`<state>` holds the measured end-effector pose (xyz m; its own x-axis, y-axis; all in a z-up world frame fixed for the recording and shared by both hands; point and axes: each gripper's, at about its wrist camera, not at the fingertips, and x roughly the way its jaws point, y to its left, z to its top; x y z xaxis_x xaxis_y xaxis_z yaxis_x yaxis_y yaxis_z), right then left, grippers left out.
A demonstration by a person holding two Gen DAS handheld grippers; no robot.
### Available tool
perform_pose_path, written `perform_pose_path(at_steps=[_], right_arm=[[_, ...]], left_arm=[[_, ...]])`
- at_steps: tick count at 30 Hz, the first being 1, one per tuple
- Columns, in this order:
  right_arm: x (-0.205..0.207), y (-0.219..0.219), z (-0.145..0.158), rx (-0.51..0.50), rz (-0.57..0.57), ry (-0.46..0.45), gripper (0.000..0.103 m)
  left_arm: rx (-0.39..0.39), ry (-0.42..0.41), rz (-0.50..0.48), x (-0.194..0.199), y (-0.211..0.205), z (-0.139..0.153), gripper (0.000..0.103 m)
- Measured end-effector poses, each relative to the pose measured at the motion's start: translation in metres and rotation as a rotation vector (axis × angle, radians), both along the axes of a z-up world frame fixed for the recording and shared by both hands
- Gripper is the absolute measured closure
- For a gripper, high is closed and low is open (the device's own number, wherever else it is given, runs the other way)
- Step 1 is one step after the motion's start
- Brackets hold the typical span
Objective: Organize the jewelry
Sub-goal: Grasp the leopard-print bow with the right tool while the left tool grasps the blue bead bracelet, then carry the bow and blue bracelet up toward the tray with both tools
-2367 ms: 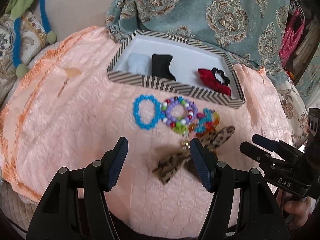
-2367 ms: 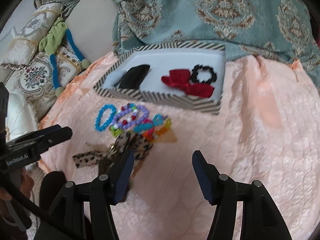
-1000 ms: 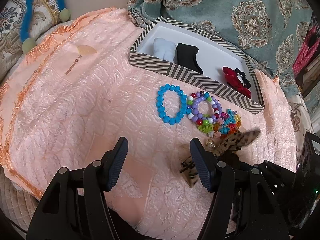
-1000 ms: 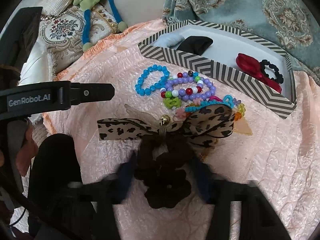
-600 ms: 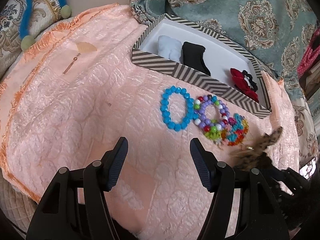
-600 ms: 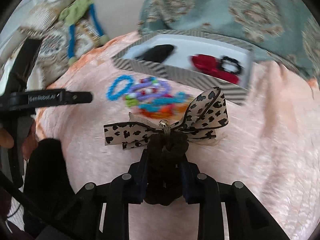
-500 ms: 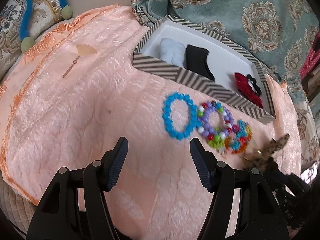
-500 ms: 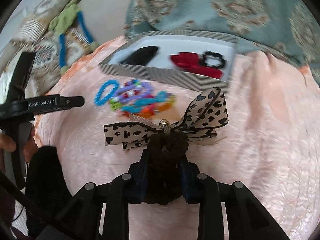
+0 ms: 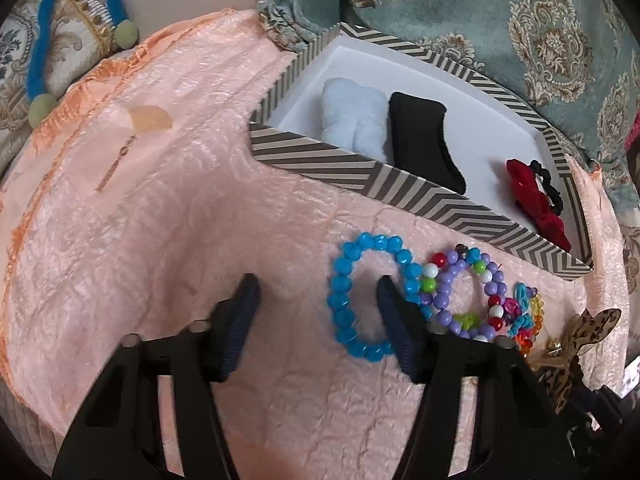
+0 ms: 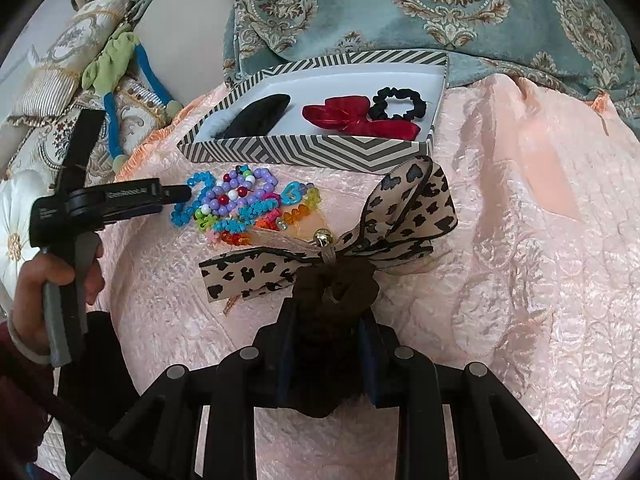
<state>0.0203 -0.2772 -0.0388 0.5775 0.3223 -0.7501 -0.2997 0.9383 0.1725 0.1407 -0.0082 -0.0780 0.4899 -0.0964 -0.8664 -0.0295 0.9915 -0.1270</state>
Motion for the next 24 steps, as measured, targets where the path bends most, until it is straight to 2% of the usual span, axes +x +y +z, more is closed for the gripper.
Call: perform_pose_path(at_steps=[3, 6, 10, 15, 24], right_arm=[[-0.001, 0.003, 0.001, -0.022, 0.005, -0.007, 0.077], [-0.003, 0.01, 0.003, -0.057, 0.028, -0.022, 0.077], [-0.005, 0.013, 0.009, -0.047, 0.038, -0.039, 0.077], [-0.009, 0.015, 0.019, -0.036, 0.037, -0.06, 0.077], [-0.015, 0.017, 0.04, -0.02, 0.035, -0.105, 0.077]], left_arm=[[0.008, -0.008, -0.005, 0.002, 0.0, -0.003, 0.085], [0.003, -0.006, -0.01, 0.001, 0.002, -0.002, 0.093], [-0.037, -0.002, -0.01, -0.006, 0.007, 0.005, 0.094], [-0.061, -0.036, 0.002, -0.021, 0.011, 0.024, 0.094], [-0.066, -0.112, -0.019, -0.039, 0.008, 0.063, 0.094]])
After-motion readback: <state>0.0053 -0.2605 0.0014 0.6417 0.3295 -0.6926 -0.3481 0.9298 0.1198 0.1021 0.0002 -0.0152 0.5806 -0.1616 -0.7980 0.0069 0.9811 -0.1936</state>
